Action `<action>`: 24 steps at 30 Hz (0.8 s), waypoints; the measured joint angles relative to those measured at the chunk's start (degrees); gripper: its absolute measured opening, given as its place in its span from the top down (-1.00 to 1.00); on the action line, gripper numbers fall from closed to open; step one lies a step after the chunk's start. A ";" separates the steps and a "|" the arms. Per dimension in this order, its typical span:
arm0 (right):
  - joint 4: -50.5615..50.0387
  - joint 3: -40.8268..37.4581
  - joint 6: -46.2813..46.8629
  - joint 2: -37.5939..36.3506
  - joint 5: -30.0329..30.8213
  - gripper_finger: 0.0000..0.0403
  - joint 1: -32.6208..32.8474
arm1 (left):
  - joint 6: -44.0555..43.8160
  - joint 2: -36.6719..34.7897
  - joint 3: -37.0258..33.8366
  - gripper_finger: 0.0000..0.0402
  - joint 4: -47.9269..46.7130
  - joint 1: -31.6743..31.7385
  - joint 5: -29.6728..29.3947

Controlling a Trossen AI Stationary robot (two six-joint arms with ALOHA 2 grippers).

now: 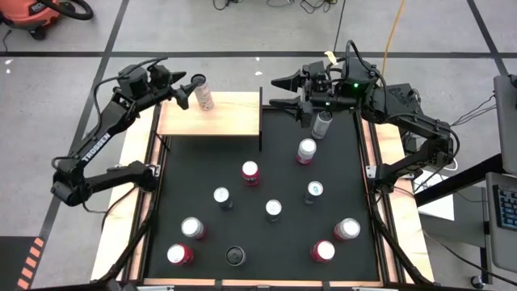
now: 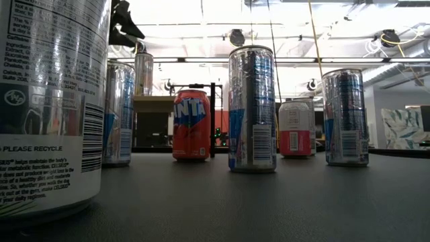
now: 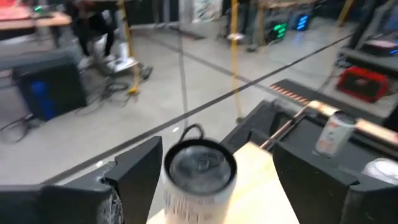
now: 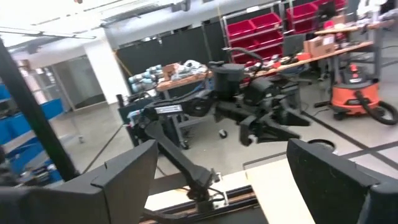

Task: Place canned beverage on shelf
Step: Put the middle white yellow soda can on the shelf

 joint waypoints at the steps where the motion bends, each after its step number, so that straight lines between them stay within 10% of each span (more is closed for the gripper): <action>1: 0.02 0.00 0.02 0.00 0.75 -0.68 0.00 | -0.71 -0.35 0.32 -0.52 -1.43 -1.11 -2.26; 8: 0.02 -0.02 3.42 0.00 5.79 -0.68 0.00 | -10.63 -0.76 2.43 -0.52 -5.90 -7.08 -14.88; 24: 1.40 0.09 13.16 4.93 10.46 -0.68 -1.18 | -13.16 4.38 14.74 -0.52 -10.37 -8.59 -19.11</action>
